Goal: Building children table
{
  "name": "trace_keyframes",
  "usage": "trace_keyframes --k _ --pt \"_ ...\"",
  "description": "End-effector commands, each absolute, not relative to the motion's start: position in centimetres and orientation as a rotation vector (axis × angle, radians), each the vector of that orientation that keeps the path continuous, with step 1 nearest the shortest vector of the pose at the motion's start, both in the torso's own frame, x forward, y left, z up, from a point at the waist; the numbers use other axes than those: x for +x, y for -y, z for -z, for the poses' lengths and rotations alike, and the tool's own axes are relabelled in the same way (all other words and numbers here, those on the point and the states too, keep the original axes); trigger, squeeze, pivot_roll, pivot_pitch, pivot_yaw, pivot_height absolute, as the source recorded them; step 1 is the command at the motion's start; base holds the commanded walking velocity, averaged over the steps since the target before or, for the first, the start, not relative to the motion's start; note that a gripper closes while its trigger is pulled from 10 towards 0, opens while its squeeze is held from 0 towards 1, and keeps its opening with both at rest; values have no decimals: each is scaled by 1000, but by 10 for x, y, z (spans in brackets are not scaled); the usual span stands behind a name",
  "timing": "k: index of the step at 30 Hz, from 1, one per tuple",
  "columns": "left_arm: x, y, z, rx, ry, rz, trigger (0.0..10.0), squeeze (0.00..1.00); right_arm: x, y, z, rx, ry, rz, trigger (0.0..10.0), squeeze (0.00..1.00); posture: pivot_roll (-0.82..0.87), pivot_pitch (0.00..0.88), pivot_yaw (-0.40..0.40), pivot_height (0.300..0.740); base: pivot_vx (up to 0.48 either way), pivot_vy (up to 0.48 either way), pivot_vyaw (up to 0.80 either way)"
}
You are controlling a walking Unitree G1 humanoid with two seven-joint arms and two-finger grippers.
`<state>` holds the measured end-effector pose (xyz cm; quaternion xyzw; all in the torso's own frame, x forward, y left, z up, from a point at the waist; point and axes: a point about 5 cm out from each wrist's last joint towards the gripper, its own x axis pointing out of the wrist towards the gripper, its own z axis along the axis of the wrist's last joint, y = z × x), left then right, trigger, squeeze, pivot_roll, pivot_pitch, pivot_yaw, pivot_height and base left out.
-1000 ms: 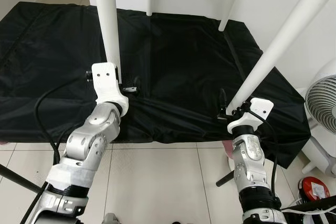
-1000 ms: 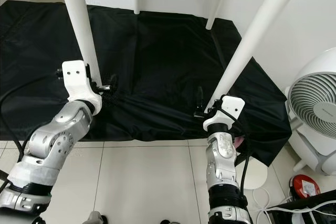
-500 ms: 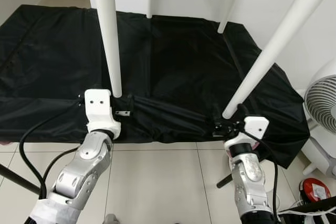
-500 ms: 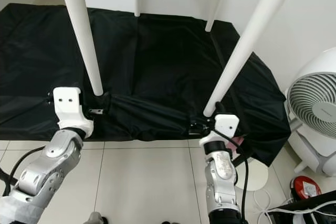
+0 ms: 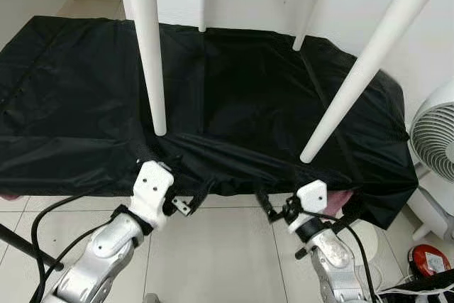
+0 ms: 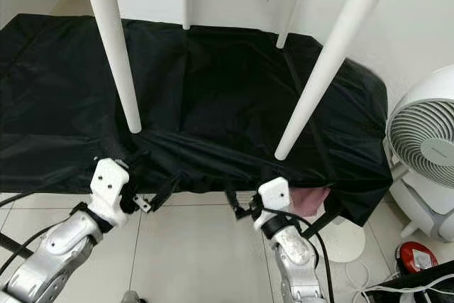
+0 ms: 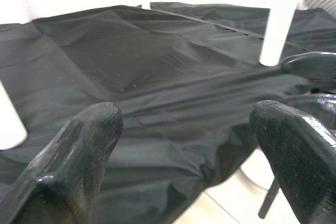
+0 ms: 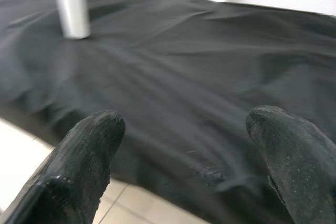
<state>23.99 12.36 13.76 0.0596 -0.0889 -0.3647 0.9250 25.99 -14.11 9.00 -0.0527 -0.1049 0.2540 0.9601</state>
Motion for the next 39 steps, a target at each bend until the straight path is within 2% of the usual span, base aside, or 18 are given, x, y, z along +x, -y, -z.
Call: trace_keyframes --k 1,7,11,18,28,37,39 --pt "232 -124 -127 134 155 867 10000 0 254 144 -79 -133 160 -578 10000 0 139 76 -62 740 0 0 0" --pt "227 -129 -115 161 124 912 10000 0 250 147 -68 -168 110 -639 10000 0 137 75 -61 740 0 0 0" --pt "219 -137 -84 228 41 921 10000 0 240 155 -37 -199 -40 -685 10000 0 135 77 -62 740 0 0 0" --pt "213 -145 -59 237 -36 890 10000 0 232 167 -5 -172 -203 -626 10000 0 131 82 -63 740 0 0 0" --pt "213 -151 -49 240 -42 882 10000 0 232 171 2 -163 -229 -598 10000 0 131 90 -65 740 0 0 0" --pt "215 -175 2 215 -258 655 10000 0 224 184 29 -151 -418 -473 10000 0 120 92 -64 740 0 0 0" --pt "215 -182 18 185 -355 545 10000 0 219 191 40 -133 -516 -385 10000 0 121 91 -64 740 0 0 0"
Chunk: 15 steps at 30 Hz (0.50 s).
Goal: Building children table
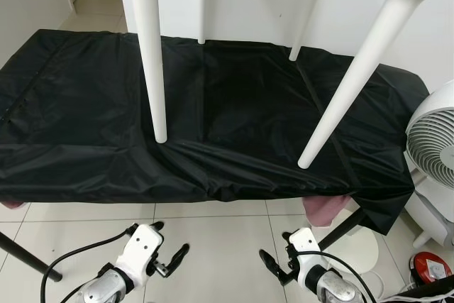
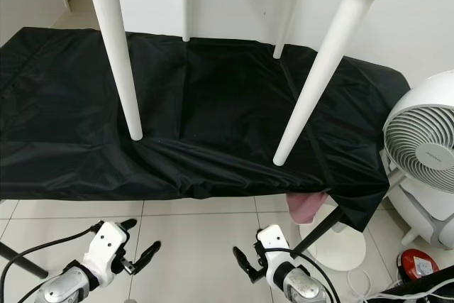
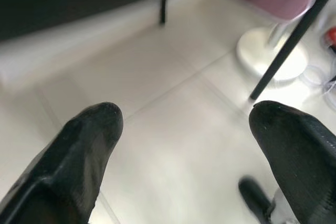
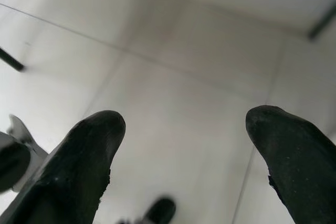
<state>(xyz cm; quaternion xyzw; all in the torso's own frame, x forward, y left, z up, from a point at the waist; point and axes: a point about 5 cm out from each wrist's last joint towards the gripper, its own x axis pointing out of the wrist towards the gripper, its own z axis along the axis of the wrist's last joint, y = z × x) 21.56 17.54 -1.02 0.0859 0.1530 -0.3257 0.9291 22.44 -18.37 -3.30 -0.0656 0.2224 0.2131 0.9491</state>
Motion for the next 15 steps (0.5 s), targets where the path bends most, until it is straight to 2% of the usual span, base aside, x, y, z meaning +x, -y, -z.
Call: trace_keyframes --k 1,6,8,12,15 --pt "214 -184 24 169 -390 505 10000 0 217 193 44 -127 -551 -352 10000 0 121 91 -64 740 0 0 0" --pt "210 -191 40 144 -500 375 10000 0 207 200 56 -98 -651 -247 10000 0 108 83 -62 740 0 0 0" --pt "204 -198 52 49 -598 264 10000 0 198 201 64 -101 -717 -206 10000 0 103 79 -56 740 0 0 0" --pt "198 -202 58 20 -658 212 10000 0 193 202 68 -99 -751 -182 10000 0 101 77 -56 740 0 0 0" --pt "178 -211 75 24 -811 110 10000 0 173 206 81 -85 -864 -105 10000 0 91 67 -51 740 0 0 0"
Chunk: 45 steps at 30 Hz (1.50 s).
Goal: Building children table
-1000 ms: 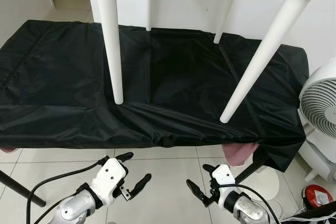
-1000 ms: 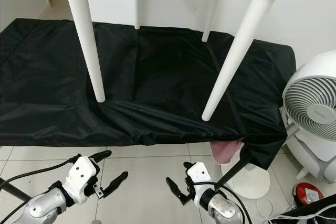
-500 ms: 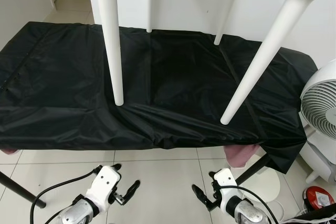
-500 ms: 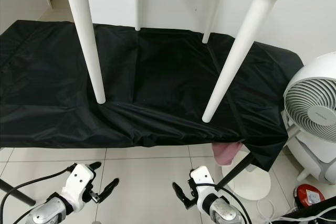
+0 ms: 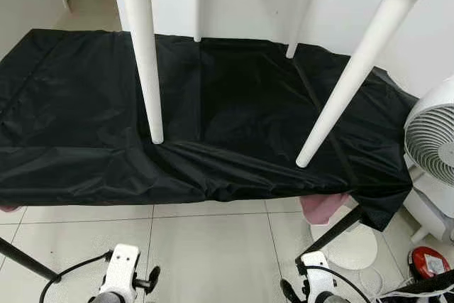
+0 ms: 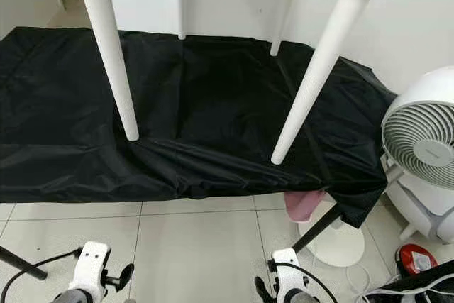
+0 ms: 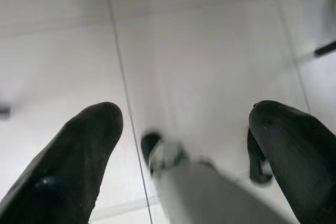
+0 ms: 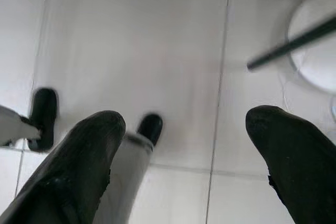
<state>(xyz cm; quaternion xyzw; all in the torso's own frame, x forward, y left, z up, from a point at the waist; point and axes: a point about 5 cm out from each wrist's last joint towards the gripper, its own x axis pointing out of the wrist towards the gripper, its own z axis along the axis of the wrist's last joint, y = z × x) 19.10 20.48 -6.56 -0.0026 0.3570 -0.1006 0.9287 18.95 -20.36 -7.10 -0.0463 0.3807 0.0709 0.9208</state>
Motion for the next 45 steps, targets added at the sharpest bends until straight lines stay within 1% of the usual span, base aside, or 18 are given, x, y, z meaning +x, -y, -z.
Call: trace_keyframes --k 1,3,5,6,8,10,12,15,17,19,23,25,30,32,39,45 --pt "178 -211 75 24 -811 110 10000 0 173 206 81 -85 -864 -105 10000 0 91 67 -51 740 0 0 0" --pt "174 -212 79 27 -851 74 10000 0 161 210 87 -78 -923 -58 10000 0 92 59 -47 740 0 0 0" --pt "174 -212 79 27 -851 74 10000 0 161 210 87 -78 -923 -58 10000 0 92 59 -47 740 0 0 0" --pt "174 -211 80 25 -862 59 10000 0 156 212 89 -69 -946 -35 10000 0 92 59 -47 740 0 0 0" --pt "178 -201 81 31 -887 85 10000 0 152 213 91 -54 -970 -19 10000 0 103 43 -36 740 0 0 0" --pt "180 -197 81 43 -890 106 10000 0 151 212 91 -54 -974 -19 10000 0 103 43 -36 740 0 0 0" --pt "183 -190 81 59 -898 134 10000 0 154 207 91 -68 -971 -37 10000 0 92 35 -8 740 0 0 0" --pt "184 -188 81 75 -906 133 10000 0 158 200 91 -70 -962 -59 10000 0 82 33 -3 740 0 0 0" --pt "185 -187 81 81 -909 131 10000 0 161 195 90 -60 -957 -69 10000 0 80 31 -3 740 0 0 0" --pt "188 -184 80 84 -908 145 10000 0 165 185 90 -68 -945 -101 10000 0 71 28 -5 740 0 0 0" --pt "189 -183 79 60 -908 139 10000 0 165 181 90 -65 -945 -110 10000 0 69 21 -11 740 0 0 0" --pt "189 -178 80 40 -909 153 10000 0 161 176 93 -49 -959 -104 10000 0 73 10 -21 740 0 0 0" --pt "187 -174 82 29 -917 166 10000 0 160 178 94 -29 -965 -78 10000 0 72 0 -27 740 0 0 0" --pt "181 -169 85 10 -949 160 10000 0 160 180 94 -33 -974 -74 10000 0 76 0 -31 740 0 0 0" --pt "174 -159 90 -15 -983 168 10000 0 158 180 94 -66 -995 -105 10000 0 83 0 -31 740 0 0 0" --pt "173 -161 90 -11 -990 158 10000 0 157 180 95 -65 -1002 -109 10000 0 82 0 -28 740 0 0 0"
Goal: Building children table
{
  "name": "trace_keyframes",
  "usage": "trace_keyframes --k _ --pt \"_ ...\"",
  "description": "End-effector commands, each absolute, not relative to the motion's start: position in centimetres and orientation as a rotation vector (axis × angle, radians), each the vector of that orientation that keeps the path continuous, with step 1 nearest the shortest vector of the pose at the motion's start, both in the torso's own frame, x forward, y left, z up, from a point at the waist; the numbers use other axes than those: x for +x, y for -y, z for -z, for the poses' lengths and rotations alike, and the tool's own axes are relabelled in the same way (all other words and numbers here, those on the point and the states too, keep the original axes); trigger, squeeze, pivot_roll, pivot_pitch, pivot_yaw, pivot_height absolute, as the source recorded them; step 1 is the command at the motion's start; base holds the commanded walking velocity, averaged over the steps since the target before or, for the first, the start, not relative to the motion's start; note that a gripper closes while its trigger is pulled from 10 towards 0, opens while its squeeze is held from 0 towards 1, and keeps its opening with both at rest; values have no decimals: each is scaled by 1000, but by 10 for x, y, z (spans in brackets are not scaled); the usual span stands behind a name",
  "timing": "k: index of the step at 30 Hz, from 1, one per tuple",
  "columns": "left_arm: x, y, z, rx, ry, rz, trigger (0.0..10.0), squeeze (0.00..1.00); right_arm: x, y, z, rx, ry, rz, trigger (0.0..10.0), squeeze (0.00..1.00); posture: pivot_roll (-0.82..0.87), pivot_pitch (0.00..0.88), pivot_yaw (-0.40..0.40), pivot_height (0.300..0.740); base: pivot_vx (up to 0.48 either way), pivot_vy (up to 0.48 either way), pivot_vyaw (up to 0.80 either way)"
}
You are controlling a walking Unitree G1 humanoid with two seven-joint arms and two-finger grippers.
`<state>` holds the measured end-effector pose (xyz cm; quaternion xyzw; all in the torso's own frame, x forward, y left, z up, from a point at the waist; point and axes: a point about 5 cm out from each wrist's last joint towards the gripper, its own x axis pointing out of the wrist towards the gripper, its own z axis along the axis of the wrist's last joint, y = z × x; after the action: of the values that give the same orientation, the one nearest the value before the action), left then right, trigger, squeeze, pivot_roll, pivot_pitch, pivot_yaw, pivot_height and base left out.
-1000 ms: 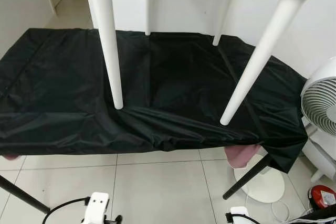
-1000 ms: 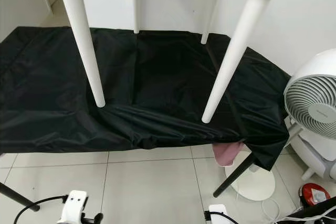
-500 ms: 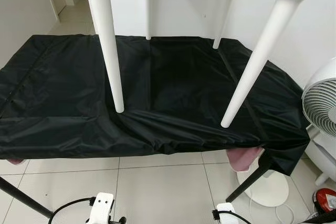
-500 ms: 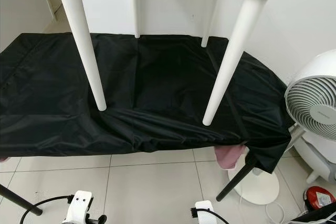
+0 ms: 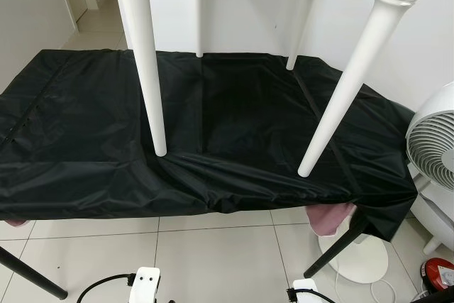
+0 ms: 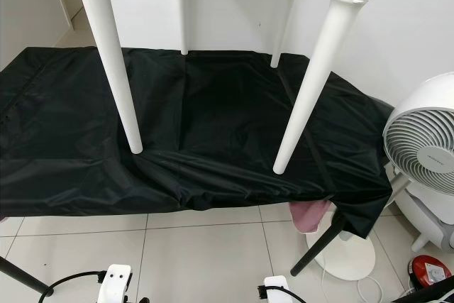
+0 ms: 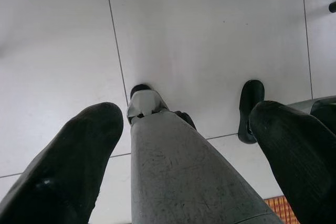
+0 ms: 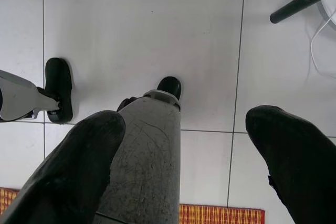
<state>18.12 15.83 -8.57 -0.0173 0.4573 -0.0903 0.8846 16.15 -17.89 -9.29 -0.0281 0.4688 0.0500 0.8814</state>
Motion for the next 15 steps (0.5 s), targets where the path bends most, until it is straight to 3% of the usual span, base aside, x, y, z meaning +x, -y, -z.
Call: trace_keyframes --k 1,15 --pt "173 -162 90 -9 -992 155 10000 0 157 180 95 -65 -1004 -110 10000 0 80 0 -26 740 0 0 0" --pt "172 -160 90 -22 -987 176 10000 0 158 177 95 -69 -1006 -125 10000 0 69 4 -23 740 0 0 0"
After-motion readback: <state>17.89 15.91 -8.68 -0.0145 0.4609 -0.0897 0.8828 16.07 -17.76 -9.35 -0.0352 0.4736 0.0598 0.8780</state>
